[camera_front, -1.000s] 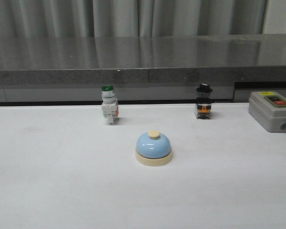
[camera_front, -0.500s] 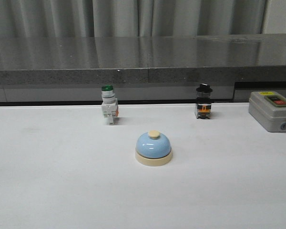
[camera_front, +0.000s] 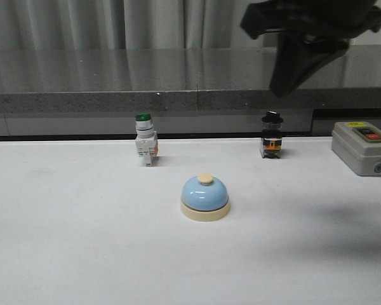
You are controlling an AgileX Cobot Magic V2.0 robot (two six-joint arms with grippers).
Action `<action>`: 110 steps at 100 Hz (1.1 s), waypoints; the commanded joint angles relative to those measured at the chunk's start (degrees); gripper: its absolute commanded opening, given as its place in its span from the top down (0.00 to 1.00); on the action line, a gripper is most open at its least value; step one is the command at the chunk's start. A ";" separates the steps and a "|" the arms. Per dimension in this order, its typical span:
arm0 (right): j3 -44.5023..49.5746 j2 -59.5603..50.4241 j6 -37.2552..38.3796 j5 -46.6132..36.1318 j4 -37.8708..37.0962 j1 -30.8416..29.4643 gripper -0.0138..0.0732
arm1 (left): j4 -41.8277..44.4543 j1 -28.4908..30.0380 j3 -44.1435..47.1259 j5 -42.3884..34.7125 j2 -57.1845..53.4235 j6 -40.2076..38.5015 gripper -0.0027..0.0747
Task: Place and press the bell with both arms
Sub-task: 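Move the closed right gripper above the bell's cream button, then press down on the bell button with the right gripper tips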
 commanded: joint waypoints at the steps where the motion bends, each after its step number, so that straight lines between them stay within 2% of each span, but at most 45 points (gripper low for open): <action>1: -5.24 1.54 -1.19 0.43 0.46 1.58 0.91 | 0.00 0.01 2.45 -4.46 -1.73 -0.28 0.99; 37: -18.92 16.43 -4.61 8.59 2.03 6.31 0.91 | 0.00 0.01 2.45 -4.46 -1.73 -0.28 0.99; 79: -20.78 24.77 -5.46 8.85 0.96 6.25 0.91 | 0.00 0.01 2.45 -4.46 -1.73 -0.28 0.99; 110: -20.87 19.76 -5.46 9.46 1.42 5.85 0.91 | 0.00 0.01 2.45 -4.46 -1.73 -0.28 0.99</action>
